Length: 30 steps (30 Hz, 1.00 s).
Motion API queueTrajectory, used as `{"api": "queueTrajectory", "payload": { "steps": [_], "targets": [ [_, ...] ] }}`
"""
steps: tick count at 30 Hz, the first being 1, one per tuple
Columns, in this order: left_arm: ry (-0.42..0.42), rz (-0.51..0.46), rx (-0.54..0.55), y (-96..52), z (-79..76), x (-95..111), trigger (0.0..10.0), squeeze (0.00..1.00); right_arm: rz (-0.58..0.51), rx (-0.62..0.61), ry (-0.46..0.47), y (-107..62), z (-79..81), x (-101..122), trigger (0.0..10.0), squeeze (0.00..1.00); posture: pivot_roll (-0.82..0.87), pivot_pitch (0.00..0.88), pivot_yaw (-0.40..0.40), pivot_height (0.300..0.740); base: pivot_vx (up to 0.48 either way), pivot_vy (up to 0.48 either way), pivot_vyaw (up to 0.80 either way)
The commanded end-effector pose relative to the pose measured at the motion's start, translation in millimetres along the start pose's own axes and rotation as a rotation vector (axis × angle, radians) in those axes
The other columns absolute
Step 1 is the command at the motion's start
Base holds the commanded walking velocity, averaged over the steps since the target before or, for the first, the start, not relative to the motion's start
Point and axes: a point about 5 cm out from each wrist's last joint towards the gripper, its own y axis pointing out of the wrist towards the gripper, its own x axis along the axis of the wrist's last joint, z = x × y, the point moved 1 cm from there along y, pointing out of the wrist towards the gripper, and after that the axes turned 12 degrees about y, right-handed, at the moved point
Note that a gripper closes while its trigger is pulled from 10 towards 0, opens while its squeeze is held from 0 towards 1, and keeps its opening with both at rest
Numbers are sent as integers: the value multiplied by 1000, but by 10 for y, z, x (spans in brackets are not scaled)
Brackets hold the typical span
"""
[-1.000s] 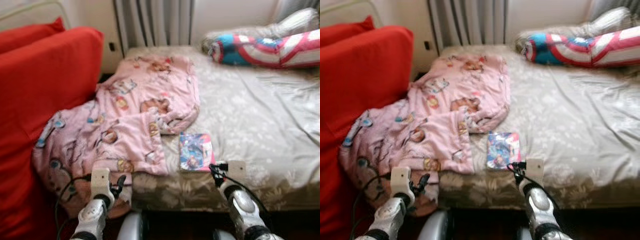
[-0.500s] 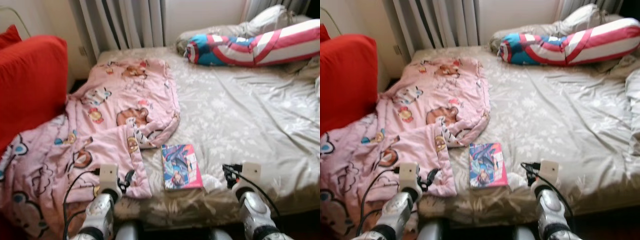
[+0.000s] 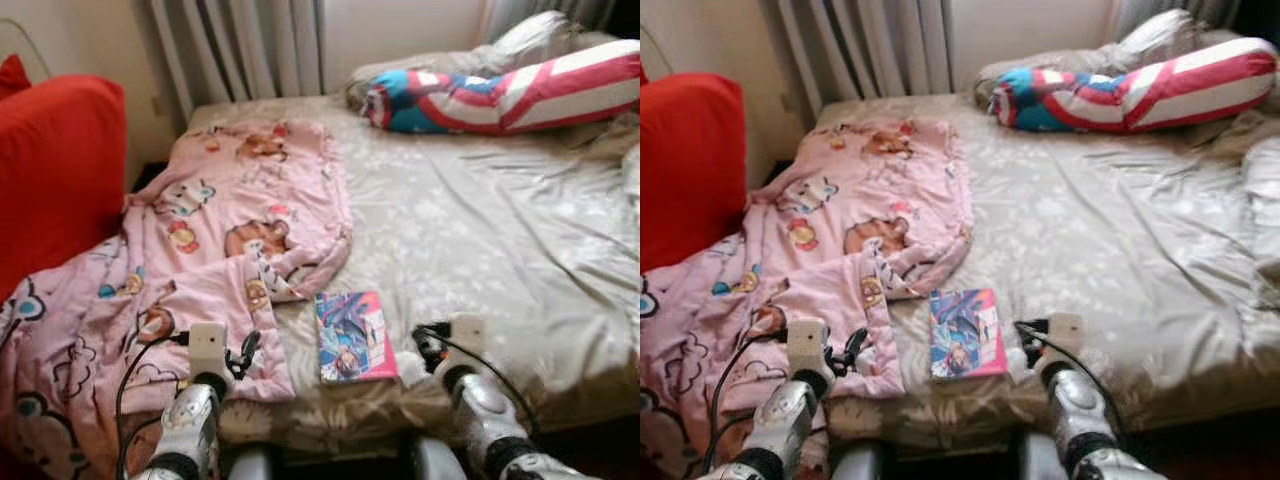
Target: Clean up the room
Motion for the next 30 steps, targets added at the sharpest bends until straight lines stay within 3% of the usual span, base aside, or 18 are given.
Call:
{"api": "queueTrajectory", "payload": {
  "steps": [1, 7, 13, 14, 19, 30],
  "targets": [
    [-3, -20, 25, -18, 95, 16, 10000, 0, -7, 17, -11, 35, 42, 79, 10000, 1000, 77, 30, 73, 594, 0, 0, 0],
    [7, -86, 21, -6, 140, 125, 10000, 0, -22, 39, -10, 61, 109, 127, 10000, 1000, 95, 69, 74, 594, 0, 0, 0],
    [-1, -216, 10, 49, 62, 411, 10000, 0, -31, 13, 7, 83, 154, 147, 10000, 1000, 108, 127, 76, 594, 0, 0, 0],
    [-4, -236, 6, 54, 39, 465, 10000, 0, -28, 21, 6, 92, 174, 156, 10000, 0, 109, 138, 77, 594, 0, 0, 0],
    [-17, -282, -6, -5, -31, 556, 10000, 0, -20, 17, -7, 102, 172, 183, 10000, 0, 114, 179, 78, 594, 0, 0, 0],
    [-33, -254, 1, -269, -58, 474, 10000, 0, -8, -24, 15, 89, 56, 216, 10000, 0, 146, 285, 76, 594, 0, 0, 0]
  ]
}}
